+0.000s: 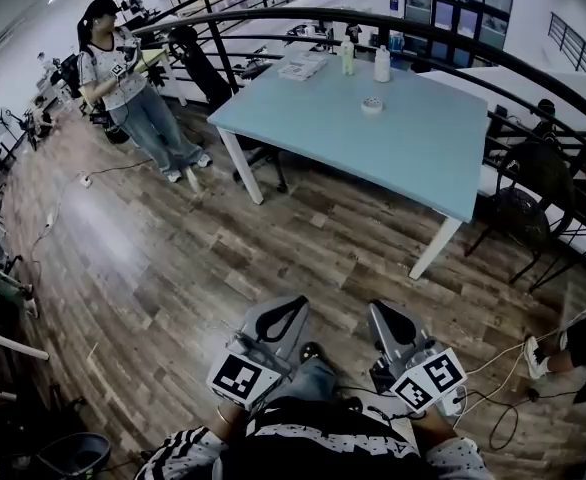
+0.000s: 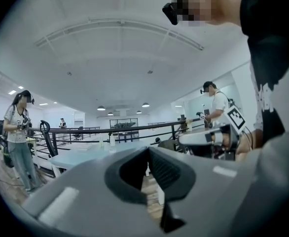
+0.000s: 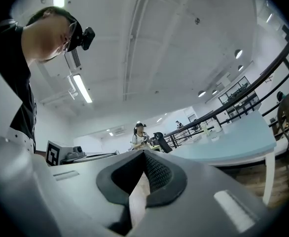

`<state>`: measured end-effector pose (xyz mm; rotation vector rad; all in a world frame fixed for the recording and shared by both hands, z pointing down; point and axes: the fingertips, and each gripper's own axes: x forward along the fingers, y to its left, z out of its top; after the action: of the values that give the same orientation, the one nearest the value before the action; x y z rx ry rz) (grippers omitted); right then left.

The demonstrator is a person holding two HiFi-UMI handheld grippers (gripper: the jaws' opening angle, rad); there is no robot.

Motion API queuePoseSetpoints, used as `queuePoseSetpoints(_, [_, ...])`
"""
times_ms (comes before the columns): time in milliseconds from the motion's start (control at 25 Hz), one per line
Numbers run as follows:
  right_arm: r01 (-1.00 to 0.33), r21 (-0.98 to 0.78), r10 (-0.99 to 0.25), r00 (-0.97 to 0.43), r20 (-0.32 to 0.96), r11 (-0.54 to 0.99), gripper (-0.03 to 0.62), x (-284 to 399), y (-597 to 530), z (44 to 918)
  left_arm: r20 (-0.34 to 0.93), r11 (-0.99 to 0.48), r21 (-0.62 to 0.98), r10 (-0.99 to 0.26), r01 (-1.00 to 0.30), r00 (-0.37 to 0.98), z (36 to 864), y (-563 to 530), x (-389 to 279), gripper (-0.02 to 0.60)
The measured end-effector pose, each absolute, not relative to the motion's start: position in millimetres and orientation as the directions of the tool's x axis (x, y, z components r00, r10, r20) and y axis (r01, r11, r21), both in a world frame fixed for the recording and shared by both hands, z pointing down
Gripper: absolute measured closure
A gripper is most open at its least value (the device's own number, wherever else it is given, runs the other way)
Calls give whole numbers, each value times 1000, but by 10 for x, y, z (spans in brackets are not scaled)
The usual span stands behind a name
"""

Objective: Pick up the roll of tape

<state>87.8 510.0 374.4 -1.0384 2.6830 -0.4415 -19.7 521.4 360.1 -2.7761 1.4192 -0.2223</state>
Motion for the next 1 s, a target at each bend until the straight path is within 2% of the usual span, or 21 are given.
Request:
queuePoseSetpoints(400, [-581,-402,-672,-728,-132,708,589,548,4506,3722,102,-565,-78,-824,-821,557,3587,4709,-566,581])
queuePoseSetpoints(520, [-594,-381,-673,-731,-113,708,589,434,4323,3717,106,-563,-84,-825,-822,555,3622,4549,-678,581])
queuePoseSetpoints(680, [-608,-362,-678,-728,-102,707,589,278,4089,3686,84,-555,-11,-830,-832,552,3588,4326,-861,581])
queuePoseSetpoints(840, [-616,-334,-677,-729,-100,713,589,135,3853,3592,66,-545,-26,-837,-838,543,3544,4052,-1027,581])
queuePoseSetpoints(1000, [-650,-299,-697,-712,-84,699,589,72,3679,3513,35,-579,-9,-815,-815,578,3508,3846,-1075,581])
